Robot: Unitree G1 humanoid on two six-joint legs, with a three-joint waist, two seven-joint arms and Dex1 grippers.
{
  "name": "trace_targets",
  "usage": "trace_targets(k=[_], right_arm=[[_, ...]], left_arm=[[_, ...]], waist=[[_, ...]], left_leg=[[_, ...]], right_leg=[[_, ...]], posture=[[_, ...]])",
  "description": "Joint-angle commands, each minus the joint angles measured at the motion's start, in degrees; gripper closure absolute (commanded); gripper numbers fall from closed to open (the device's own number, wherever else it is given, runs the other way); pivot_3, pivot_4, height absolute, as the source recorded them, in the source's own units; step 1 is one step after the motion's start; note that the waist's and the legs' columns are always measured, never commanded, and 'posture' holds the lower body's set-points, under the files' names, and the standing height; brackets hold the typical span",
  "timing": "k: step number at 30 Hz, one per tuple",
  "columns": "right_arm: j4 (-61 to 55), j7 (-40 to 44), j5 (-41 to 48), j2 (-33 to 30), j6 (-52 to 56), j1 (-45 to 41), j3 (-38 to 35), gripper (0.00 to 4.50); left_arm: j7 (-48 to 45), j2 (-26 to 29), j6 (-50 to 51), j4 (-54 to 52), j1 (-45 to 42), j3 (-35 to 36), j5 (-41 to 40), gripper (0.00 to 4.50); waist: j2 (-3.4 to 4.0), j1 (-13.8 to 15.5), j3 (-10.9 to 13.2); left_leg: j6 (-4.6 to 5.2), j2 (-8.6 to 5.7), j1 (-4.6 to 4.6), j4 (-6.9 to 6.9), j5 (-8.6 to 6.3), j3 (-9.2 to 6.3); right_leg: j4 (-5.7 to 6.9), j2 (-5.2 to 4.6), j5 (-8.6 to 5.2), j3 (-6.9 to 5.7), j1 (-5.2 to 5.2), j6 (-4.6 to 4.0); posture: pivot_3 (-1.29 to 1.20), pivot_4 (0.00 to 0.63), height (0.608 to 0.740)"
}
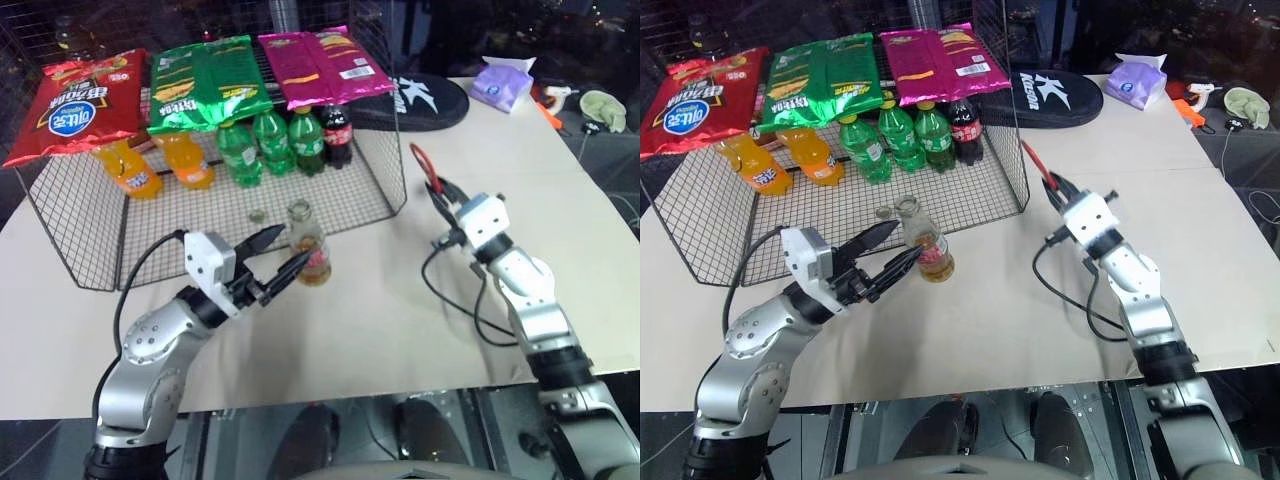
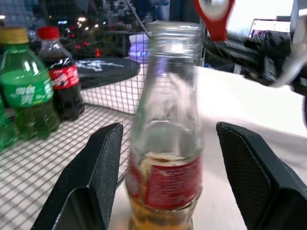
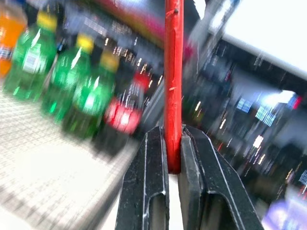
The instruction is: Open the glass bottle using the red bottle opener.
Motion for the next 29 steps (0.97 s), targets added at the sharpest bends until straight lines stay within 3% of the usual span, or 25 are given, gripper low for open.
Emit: trace_targets(k=[1,6,10,16,22,29], right_arm=[[-11.24,6.90,12.39,-1.51,14.80,5.08,-0.62,4.50],[-24.16,10.56,28.56,-6.05,40.17,12.97,-0.79,4.50],[-27.39,12.14,31.05,-8.68,45.73,15.41,-2.28,2.90],[-27.49,14.77,30.47,-12.30,45.80,20.24,-7.73,0.09],[-23.22,22.64,21.70,-16.28,29.30,29.47,-12.63,0.09],[-17.58,27.42,20.65,-14.15,17.87,34.08,-17.15,0.09]], left_arm=[[-0.44,0.72,-0.95,-2.59,1.49,1.80,-0.40,1.32],[-1.31,1.30,-1.61,-2.76,5.80,3.55,-0.12,1.32],[-1.69,1.47,-3.49,-1.05,10.49,5.34,1.87,1.23],[-1.48,2.28,-3.65,0.81,15.44,7.90,3.58,1.23],[-1.94,3.09,-5.11,3.08,21.14,10.55,6.44,1.23],[-2.63,3.21,-6.90,3.33,24.55,12.96,7.47,1.23]], waist=[[0.03,-0.05,0.02],[0.06,-0.01,0.04],[0.06,0.14,0.04],[0.06,1.54,0.04],[0.03,1.73,0.04],[0.04,1.50,0.04]], left_leg=[[0.00,0.02,0.00,-0.02,0.00,0.00],[0.03,0.07,0.01,-0.03,-0.02,-0.02],[0.06,0.06,0.01,-0.04,-0.04,-0.01],[0.14,0.04,0.00,-0.04,-0.08,-0.02],[0.15,0.01,-0.02,-0.04,-0.09,0.02],[0.36,0.07,0.11,-0.03,-0.22,0.03]], right_leg=[[-0.02,0.00,0.00,0.00,0.01,0.00],[-0.07,-0.04,0.00,-0.01,0.05,0.00],[-0.12,-0.08,0.00,-0.01,0.06,0.00],[-0.16,-0.05,0.00,-0.06,0.08,0.00],[-0.24,-0.06,0.00,-0.06,0.11,0.01],[-0.20,-0.06,0.00,-0.05,0.24,0.01]], posture=[[0.00,0.150,0.740],[0.00,0.150,0.740],[0.00,0.150,0.740],[0.00,0.150,0.740],[0.00,0.150,0.740],[0.00,0.150,0.740]])
